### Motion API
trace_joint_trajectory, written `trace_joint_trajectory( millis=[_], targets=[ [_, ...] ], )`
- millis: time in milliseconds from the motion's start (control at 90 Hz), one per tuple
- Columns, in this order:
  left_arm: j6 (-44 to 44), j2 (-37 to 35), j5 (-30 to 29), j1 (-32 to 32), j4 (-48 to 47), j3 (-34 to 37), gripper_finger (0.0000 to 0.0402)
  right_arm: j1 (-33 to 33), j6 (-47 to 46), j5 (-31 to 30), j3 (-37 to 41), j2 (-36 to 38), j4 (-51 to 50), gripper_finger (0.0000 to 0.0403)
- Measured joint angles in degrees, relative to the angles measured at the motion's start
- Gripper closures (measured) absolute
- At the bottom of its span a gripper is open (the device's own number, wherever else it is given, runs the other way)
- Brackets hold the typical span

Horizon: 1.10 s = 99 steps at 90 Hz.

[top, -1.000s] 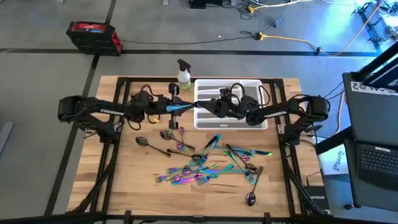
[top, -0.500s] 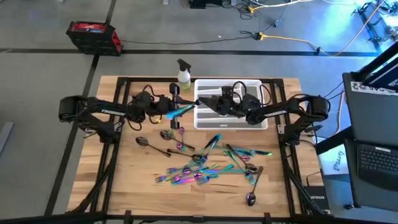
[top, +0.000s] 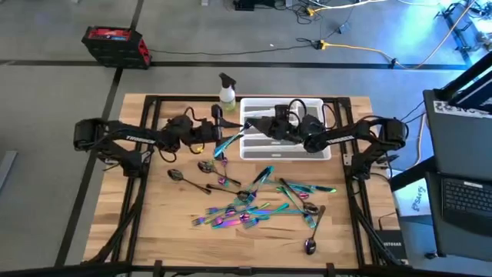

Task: Sort silverware
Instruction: Put the blue fork on the white silverware tray

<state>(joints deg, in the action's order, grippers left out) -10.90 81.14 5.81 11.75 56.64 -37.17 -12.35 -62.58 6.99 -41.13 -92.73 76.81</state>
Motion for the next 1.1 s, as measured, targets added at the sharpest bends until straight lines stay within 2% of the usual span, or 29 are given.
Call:
trace_joint_trajectory(
  millis=[222,500,678,889,1011,1100],
  targets=[
    [0.0,0.0,-4.9,0.0,-4.2,0.0,0.0262,-2.6,-0.2,1.3,0.0,0.1,0.2,0.0403],
    [3.1,0.0,-4.8,0.5,-11.5,0.0,0.0263,-11.3,-3.1,7.4,0.0,1.9,0.2,0.0403],
    [3.6,0.0,-3.4,1.0,-14.6,0.1,0.0263,-16.3,-1.6,7.4,0.0,1.9,-3.9,0.0403],
    [8.8,-0.9,-1.8,2.8,-7.4,6.0,0.0263,-20.2,1.4,-0.8,3.3,1.9,-13.8,0.0403],
    [13.0,-1.3,0.2,5.0,-2.8,10.5,0.0263,-20.8,2.0,-7.6,5.6,1.9,-16.8,0.0403],
    [16.5,-1.3,2.6,6.0,0.1,12.5,0.0263,-21.1,2.6,-13.7,6.2,1.9,-23.0,0.0403]
  ],
)
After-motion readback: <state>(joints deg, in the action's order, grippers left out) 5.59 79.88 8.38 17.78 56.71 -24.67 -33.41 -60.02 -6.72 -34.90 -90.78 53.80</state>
